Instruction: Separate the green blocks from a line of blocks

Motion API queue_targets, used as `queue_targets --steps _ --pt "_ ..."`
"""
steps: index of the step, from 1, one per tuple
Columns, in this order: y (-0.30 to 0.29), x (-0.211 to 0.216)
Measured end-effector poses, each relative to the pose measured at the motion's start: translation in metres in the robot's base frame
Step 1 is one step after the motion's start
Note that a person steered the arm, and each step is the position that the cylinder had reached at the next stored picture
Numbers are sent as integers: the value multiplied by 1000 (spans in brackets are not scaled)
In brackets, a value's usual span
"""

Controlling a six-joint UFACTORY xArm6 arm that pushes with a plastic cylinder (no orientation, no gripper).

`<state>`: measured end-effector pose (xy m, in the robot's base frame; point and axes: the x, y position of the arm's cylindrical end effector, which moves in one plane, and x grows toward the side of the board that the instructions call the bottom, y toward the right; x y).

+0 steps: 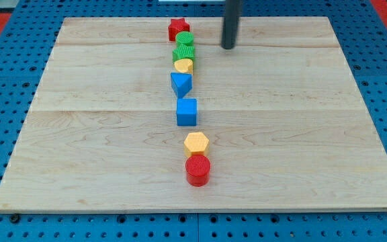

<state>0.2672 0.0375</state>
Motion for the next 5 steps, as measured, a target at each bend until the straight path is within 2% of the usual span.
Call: queue_targets --steps 1,2,3,4,5 --pt "-72 -2" --pt "-125 21" --pt "-72 8" --pt "16 20" --pt "45 45"
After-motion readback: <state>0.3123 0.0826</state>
